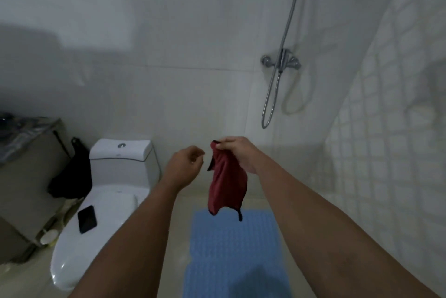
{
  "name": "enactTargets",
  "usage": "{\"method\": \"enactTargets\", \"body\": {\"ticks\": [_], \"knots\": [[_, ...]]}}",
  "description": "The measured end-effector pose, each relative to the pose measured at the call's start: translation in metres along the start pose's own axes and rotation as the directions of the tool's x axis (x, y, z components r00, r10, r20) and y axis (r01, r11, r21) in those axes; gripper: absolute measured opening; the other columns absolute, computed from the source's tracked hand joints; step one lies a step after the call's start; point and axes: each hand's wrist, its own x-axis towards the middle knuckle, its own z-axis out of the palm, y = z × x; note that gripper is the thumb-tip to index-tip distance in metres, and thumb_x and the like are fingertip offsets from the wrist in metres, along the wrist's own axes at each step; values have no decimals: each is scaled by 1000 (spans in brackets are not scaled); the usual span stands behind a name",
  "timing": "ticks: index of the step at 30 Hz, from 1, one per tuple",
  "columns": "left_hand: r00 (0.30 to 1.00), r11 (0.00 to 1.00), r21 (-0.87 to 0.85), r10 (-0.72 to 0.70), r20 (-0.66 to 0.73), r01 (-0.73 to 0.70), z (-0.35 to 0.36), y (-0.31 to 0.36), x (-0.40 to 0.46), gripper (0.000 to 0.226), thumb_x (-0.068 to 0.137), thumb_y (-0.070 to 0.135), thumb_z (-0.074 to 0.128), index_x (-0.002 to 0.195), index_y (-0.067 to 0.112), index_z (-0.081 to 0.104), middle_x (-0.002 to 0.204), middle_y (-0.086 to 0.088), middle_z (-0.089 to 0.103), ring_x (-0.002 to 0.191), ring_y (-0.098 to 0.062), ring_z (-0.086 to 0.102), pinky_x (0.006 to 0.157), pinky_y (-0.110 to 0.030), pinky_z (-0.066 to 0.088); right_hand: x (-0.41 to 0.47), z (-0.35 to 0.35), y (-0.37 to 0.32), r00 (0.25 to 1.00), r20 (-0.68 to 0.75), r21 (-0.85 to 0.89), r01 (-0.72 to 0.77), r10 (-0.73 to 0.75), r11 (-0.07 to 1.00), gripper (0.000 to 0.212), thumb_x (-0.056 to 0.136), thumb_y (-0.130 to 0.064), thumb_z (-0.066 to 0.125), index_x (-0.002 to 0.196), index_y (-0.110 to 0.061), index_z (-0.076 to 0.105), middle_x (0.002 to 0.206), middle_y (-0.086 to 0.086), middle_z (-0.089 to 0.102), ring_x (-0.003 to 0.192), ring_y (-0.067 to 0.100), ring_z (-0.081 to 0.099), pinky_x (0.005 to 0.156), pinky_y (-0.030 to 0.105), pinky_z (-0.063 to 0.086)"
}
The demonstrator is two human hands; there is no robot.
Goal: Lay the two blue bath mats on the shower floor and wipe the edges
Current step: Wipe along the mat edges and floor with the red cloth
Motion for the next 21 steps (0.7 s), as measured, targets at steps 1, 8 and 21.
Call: {"method": "enactTargets", "body": {"ticks": [1,8,21], "knots": [[1000,1000,-12,2,-28,-2,-7,2,6,21,94,20,66,114,18,71,108,0,75,96,-17,70,90,-39,58,6,1,-9,999,43,-44,22,-20,999,18,81,-3,75,97,-9,78,94,9,74,92,22,68,95,32,53],[984,960,-215,-174,44,179,-58,-18,20,48,77,42,78,124,33,70,121,8,72,110,-15,69,95,-43,57,56,42,-55,937,349,-257,63,32,964,17,77,-13,72,89,-22,80,91,4,75,93,21,69,81,31,54],[737,883,-3,-393,-550,468,-215,-13,-40,24,97,38,64,99,15,69,90,-5,73,84,-22,69,78,-39,55,124,218,-133,612,777,-215,475,-145,853,17,78,-18,85,90,-7,79,65,-1,69,57,8,63,52,17,48]]}}
